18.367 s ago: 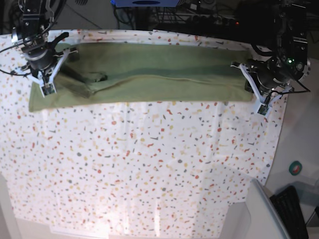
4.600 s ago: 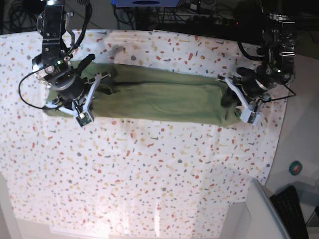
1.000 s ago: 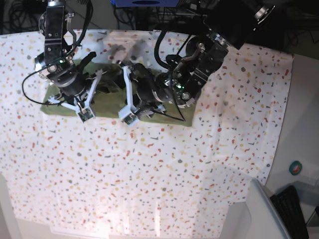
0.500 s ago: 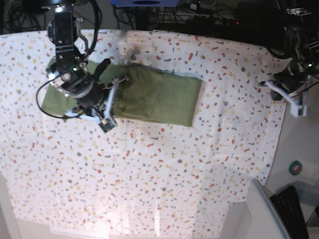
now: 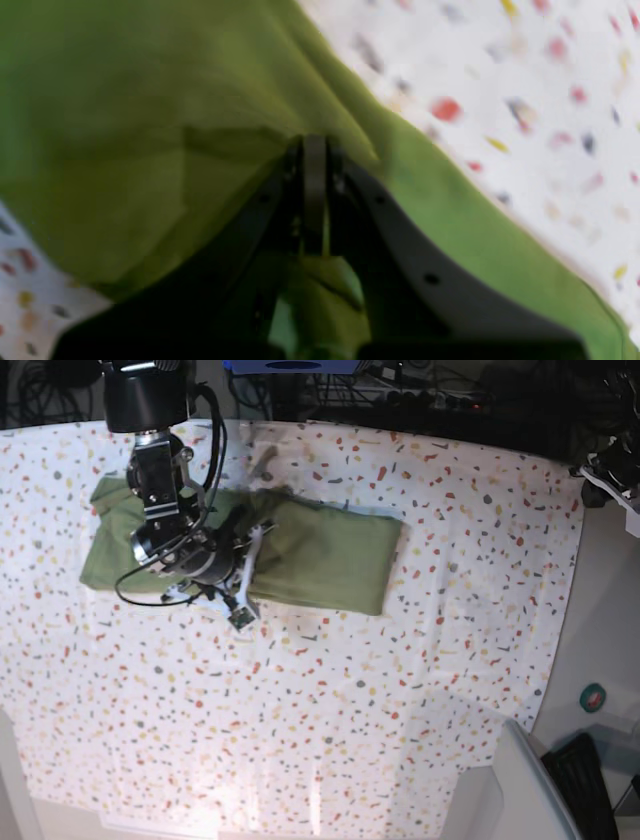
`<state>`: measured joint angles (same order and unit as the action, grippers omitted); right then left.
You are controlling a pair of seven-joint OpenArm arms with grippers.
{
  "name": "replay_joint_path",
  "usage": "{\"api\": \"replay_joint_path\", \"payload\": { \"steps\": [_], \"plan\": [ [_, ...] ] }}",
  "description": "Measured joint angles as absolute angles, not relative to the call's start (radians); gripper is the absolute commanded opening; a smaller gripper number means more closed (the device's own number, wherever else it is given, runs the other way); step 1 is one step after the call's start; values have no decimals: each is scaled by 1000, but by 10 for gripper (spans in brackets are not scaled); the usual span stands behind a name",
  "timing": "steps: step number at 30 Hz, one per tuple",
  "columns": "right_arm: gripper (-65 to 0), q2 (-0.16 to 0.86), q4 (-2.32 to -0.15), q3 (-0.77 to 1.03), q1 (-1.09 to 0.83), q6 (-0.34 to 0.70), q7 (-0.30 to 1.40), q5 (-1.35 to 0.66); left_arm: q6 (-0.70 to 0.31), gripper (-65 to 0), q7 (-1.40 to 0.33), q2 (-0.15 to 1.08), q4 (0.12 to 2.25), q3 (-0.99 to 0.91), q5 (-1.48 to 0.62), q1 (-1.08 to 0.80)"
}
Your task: Layout the t-shirt on the table in an organized manner, then fold the t-shirt properly
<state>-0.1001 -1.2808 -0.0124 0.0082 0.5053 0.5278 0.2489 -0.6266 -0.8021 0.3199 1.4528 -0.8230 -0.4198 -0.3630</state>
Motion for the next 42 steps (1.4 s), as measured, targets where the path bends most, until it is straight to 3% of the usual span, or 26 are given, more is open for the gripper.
{"api": "replay_joint_path", "payload": {
  "steps": [8, 14, 18, 21, 25, 30, 33, 38, 42],
  "plan": [
    [-650, -108, -1522, -76, -120, 497, 526, 247, -627, -650, -801, 307, 1453, -819, -420, -354],
    [-650, -107, -1368, -111, -122, 504, 535, 245, -628, -650, -802, 305, 1453, -820, -420, -355],
    [-650, -99, -1545, -146, -189, 484, 530, 262, -626, -650, -801, 305, 1453, -808, -420, -350],
    [-650, -108, -1565, -233, -227, 500, 524, 241, -627, -650, -806, 313, 1465, -728, -415, -366],
    [-650, -112, -1406, -243, -187, 507, 540, 253, -617, -650, -804, 271, 1591, -623, -414, -366],
    [-650, -101, -1559, -233, -231, 491, 531, 254, -597, -650, -805, 210, 1686, -420, -429, -318],
    [-650, -113, -1581, -239, -244, 502, 527, 243, -506, -650, -804, 203, 1635, -282, -418, -249],
    [-650, -102, -1584, -130, -244, 502, 535, 252, -478, -650, -800, 193, 1508, -93, -427, -157],
    [-650, -104, -1584, -57, -242, 496, 535, 254, -426, -650, -801, 200, 1384, -58, -421, -105]
  ]
}}
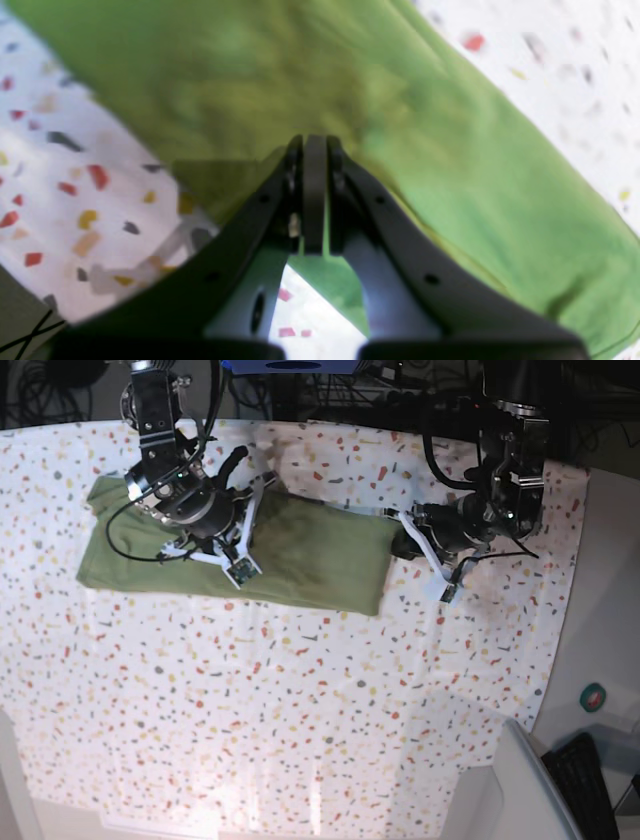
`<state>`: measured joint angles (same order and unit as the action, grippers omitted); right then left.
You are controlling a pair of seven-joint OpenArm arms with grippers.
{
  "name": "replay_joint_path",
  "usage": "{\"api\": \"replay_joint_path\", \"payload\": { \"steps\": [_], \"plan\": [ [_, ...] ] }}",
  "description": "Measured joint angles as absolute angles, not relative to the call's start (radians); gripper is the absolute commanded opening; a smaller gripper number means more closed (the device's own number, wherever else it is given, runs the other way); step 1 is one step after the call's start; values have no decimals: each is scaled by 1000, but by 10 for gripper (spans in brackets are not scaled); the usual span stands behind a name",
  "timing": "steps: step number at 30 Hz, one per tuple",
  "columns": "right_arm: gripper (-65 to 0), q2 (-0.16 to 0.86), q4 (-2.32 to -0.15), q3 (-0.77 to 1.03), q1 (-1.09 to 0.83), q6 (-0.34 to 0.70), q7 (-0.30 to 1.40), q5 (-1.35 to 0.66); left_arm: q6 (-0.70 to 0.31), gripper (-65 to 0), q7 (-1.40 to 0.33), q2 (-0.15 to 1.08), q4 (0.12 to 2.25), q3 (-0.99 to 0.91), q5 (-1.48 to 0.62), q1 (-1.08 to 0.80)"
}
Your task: Layout the t-shirt on the table in an organized manner, then fold the t-shirt properly
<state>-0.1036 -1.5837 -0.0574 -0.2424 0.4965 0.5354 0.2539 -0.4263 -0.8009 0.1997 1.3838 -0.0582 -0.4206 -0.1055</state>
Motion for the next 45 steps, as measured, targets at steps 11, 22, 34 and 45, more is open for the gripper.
{"api": "replay_joint_path", "payload": {
  "steps": [11, 22, 34, 45],
  "plan": [
    [-650, -107, -1665, -2, -251, 498, 534, 249, -423, -650, -804, 239, 1722, -231, -420, -236],
    [-650, -110, -1702, -2, -253, 499, 535, 248, -430, -650, -805, 241, 1786, -337, -420, -288],
    [-650, -109, -1702, -2, -250, 498, 535, 248, -430, -650, -805, 239, 1785, -329, -420, -272],
    [-650, -108, -1702, -2, -251, 498, 535, 248, -430, -650, -805, 239, 1784, -331, -420, -270]
  ]
}}
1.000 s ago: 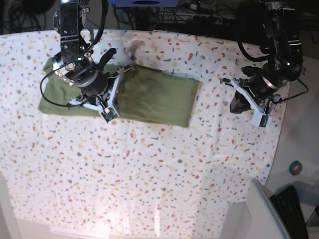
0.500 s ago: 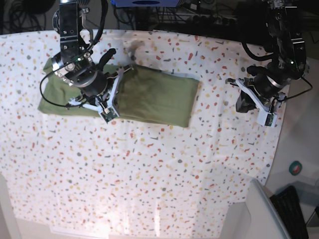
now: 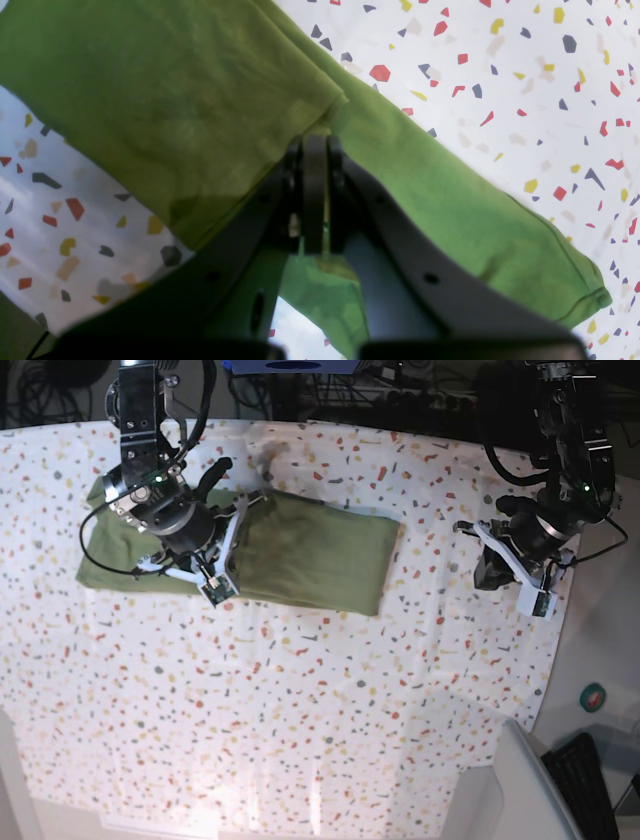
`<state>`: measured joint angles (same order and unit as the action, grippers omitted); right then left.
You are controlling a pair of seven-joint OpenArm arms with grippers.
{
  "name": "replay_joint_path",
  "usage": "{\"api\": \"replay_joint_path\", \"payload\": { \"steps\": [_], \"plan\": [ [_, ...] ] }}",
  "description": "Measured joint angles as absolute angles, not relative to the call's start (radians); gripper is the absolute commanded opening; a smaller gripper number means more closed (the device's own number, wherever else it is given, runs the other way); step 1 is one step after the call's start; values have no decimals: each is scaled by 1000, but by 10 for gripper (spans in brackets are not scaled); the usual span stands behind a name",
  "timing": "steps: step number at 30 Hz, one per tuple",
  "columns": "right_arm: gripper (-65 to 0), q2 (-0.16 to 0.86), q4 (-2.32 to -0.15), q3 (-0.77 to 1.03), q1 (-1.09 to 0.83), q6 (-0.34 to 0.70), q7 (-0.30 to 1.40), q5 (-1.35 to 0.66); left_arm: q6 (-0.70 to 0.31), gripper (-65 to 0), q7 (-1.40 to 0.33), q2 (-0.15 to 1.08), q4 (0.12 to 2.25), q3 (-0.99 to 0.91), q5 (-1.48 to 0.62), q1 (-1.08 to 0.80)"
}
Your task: Layout the t-shirt on the table in an organized manner, then fold the t-shirt properly
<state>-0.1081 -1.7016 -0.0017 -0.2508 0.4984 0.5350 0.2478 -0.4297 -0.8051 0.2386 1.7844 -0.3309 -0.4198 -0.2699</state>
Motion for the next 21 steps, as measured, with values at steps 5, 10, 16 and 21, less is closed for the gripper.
{"api": "replay_joint_path", "payload": {
  "steps": [5, 10, 16, 21],
  "plan": [
    [-650, -108, -1702, -2, -253, 499, 535, 248, -430, -650, -805, 239, 1784, -332, -420, -270],
    [-650, -108, -1702, -2, -255, 498, 535, 248, -430, -650, -805, 239, 1784, -333, -420, -272],
    [-650, -108, -1702, -2, -260, 499, 535, 248, -430, -650, -805, 239, 1784, -333, -420, -282],
    [-650, -108, -1701, -2, -264, 498, 535, 248, -430, -650, -803, 239, 1771, -333, -421, -284]
  ]
}}
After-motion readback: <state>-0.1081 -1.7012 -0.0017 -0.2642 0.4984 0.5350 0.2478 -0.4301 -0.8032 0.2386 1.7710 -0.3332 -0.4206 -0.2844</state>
